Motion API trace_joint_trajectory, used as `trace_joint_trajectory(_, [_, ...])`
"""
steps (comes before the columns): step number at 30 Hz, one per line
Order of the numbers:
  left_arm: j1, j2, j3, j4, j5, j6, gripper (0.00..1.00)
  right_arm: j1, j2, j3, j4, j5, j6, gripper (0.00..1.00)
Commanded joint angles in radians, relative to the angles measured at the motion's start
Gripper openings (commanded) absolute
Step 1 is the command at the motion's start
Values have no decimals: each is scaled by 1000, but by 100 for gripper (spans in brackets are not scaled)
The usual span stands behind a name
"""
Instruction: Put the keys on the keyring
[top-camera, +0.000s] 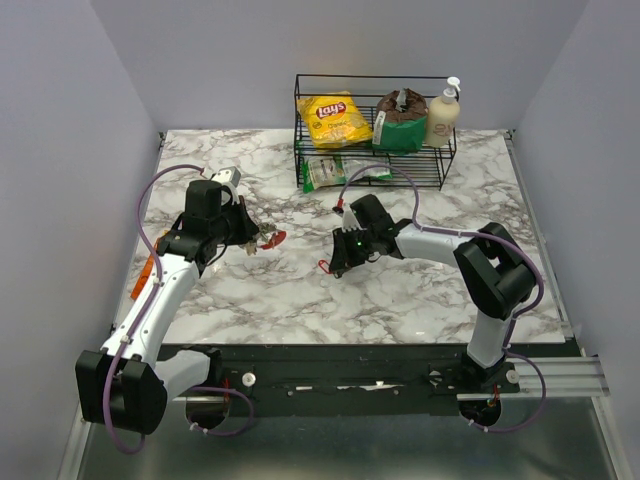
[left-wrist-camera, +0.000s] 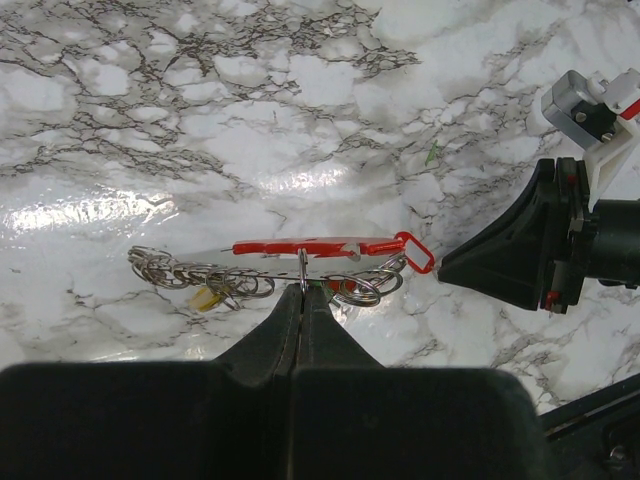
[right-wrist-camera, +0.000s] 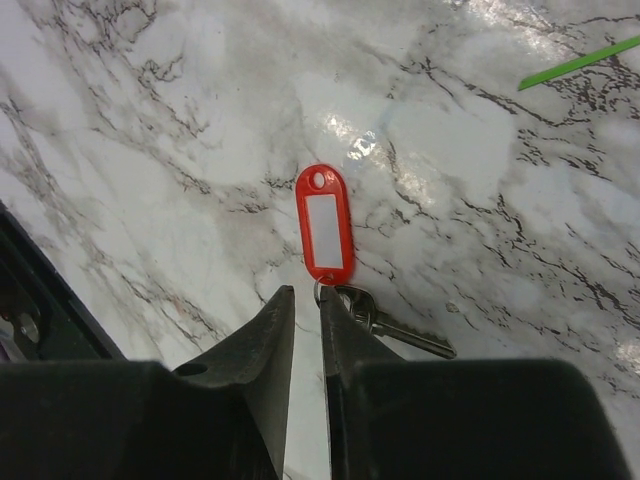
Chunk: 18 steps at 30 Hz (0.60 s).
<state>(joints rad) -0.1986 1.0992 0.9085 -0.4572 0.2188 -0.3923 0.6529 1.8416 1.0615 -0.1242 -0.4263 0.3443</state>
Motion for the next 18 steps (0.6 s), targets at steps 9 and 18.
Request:
trace_joint_trajectory(9, [-5, -1, 12, 25, -10, 4, 0, -3, 8, -14, 17, -14, -48, 31])
trace_joint_trajectory(18, [-7, 2, 12, 26, -12, 4, 0, -4, -15, -21, -8, 73, -79, 32])
